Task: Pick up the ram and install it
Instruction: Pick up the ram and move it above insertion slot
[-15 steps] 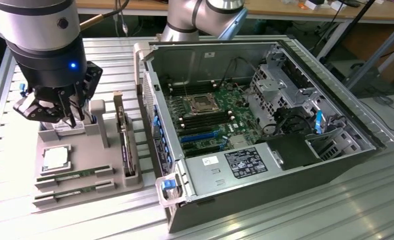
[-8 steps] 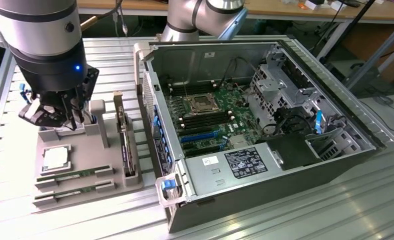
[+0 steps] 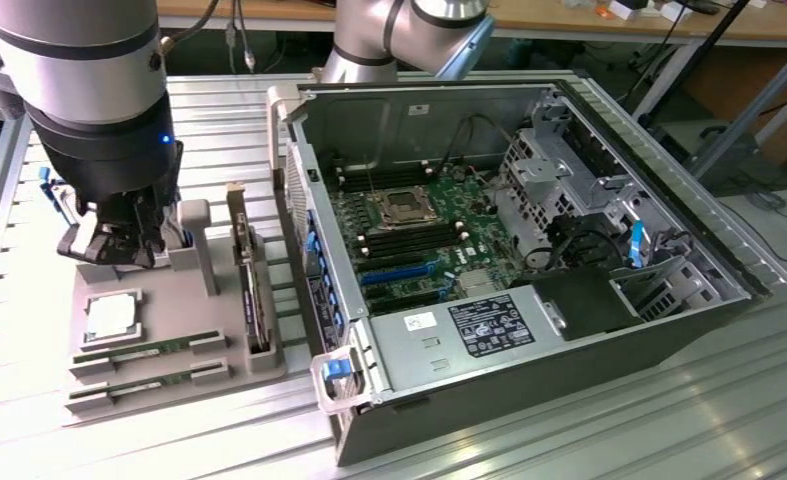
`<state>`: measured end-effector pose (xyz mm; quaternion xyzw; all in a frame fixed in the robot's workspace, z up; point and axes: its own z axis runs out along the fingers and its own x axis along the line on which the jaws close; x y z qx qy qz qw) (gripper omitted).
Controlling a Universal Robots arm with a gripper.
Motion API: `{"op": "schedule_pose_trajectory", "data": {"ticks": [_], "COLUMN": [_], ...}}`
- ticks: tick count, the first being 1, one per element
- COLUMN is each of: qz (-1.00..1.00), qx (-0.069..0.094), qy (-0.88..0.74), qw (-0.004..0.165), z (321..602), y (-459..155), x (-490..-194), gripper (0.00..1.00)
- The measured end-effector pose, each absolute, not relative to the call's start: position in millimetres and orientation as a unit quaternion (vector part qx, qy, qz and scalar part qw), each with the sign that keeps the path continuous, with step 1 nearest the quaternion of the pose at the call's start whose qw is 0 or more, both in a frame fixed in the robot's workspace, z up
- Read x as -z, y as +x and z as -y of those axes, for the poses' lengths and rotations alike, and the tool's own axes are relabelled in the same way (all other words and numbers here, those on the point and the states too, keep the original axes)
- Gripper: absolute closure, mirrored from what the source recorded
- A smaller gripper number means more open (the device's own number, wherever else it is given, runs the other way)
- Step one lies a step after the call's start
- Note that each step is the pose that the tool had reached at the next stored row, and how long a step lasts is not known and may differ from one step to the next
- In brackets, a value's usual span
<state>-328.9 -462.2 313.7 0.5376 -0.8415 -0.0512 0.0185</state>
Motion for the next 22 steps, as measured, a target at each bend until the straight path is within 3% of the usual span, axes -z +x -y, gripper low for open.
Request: {"op": "schedule_pose_trajectory", "data": {"ticks": [22], "qz": [0.749], "qx": [0.048], "qy": [0.661], "qw": [0.026], "z": [481.1], "y": [-328.9], "x": [-274.2], "gripper": [0.76]}}
